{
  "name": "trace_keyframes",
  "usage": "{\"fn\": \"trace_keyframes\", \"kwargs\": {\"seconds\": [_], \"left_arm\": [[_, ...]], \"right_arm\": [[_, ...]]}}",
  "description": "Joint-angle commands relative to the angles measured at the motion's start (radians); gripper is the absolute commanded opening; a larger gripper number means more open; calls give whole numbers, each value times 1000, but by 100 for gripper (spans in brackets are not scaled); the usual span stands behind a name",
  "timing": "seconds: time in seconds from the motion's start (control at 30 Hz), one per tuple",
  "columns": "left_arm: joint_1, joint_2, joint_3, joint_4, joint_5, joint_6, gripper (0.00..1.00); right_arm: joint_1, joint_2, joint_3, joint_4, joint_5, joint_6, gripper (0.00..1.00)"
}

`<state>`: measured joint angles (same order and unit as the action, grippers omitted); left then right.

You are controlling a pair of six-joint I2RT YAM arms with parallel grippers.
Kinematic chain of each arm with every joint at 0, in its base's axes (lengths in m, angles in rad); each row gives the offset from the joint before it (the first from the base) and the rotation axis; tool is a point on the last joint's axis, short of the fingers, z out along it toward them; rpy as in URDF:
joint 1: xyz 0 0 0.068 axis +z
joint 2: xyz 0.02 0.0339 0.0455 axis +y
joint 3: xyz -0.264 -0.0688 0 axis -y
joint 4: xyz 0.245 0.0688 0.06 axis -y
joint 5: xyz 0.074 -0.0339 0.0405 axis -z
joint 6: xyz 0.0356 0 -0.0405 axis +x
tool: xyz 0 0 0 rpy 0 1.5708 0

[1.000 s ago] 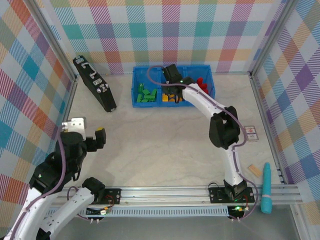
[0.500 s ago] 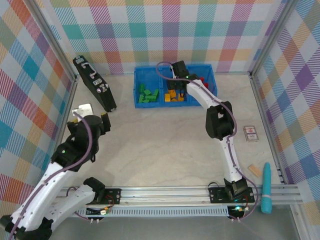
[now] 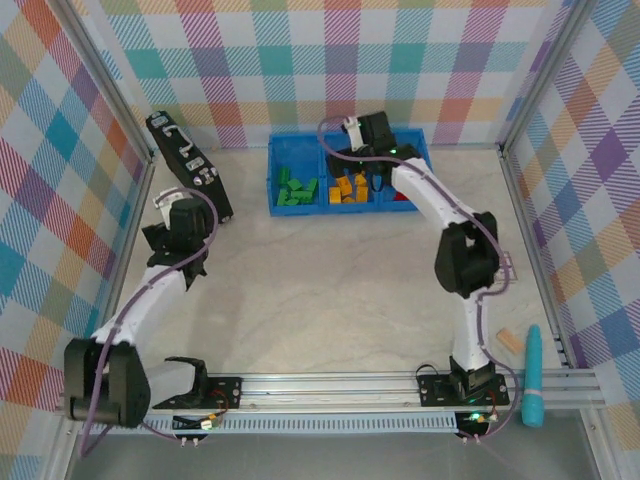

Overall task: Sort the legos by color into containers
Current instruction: Place the lego in the container, then reset both arms

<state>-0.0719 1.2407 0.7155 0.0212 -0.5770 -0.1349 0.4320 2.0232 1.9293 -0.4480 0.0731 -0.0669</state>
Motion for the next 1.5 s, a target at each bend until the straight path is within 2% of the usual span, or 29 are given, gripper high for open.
{"fn": "trace_keyframes", "kwargs": {"seconds": [0.0, 0.07, 0.13, 0.2, 0.27, 0.33, 0.43, 0.5, 0.63, 0.7, 0.73, 0.83, 0.9, 0.93, 1.07, 1.13, 1.2, 1.47], "left_arm": [[47, 77, -39, 185, 198, -31, 100], [43, 123, -62, 229, 246, -45, 100], [33, 142, -111, 347, 240, -32, 100], [32, 135, -156, 457, 238, -2, 100], [33, 134, -180, 525, 262, 17, 100], [32, 139, -159, 480, 314, 60, 100], [30, 161, -162, 450, 314, 69, 100], [11, 193, -206, 524, 293, 85, 100], [-1, 234, -239, 626, 274, 88, 100], [-8, 272, -260, 695, 283, 99, 100], [-11, 290, -282, 762, 291, 114, 100], [-29, 306, -301, 799, 327, 146, 100], [-35, 348, -327, 905, 333, 163, 100], [-35, 339, -329, 886, 338, 160, 100], [-28, 338, -307, 841, 390, 166, 100], [-16, 339, -302, 834, 416, 161, 100], [-11, 342, -301, 837, 425, 161, 100], [-6, 342, -300, 835, 432, 157, 100]], "right_arm": [[-9, -142, -84, 43, 1, -63, 99], [-9, -223, -183, 65, 66, -56, 99], [-10, -317, -324, 120, 151, -53, 99], [-25, -407, -486, 207, 187, -84, 99], [-73, -484, -652, 283, 126, -96, 99], [-137, -541, -779, 302, 75, -41, 99], [-193, -618, -954, 362, 75, 36, 99], [-210, -668, -1101, 496, 76, 15, 99], [-269, -694, -1391, 914, -15, -59, 99], [-278, -681, -1428, 962, -17, -71, 99], [-280, -671, -1455, 1009, -16, -73, 99], [-289, -635, -1541, 1195, -16, -71, 99], [-297, -591, -1570, 1285, -9, -66, 99], [-303, -584, -1567, 1293, 11, -50, 99], [-367, -557, -1552, 1278, -66, 12, 99], [-385, -472, -1561, 1391, -78, 31, 99], [-417, -492, -1518, 1264, -110, 59, 99], [-433, -488, -1511, 1262, -128, 72, 99]]}}
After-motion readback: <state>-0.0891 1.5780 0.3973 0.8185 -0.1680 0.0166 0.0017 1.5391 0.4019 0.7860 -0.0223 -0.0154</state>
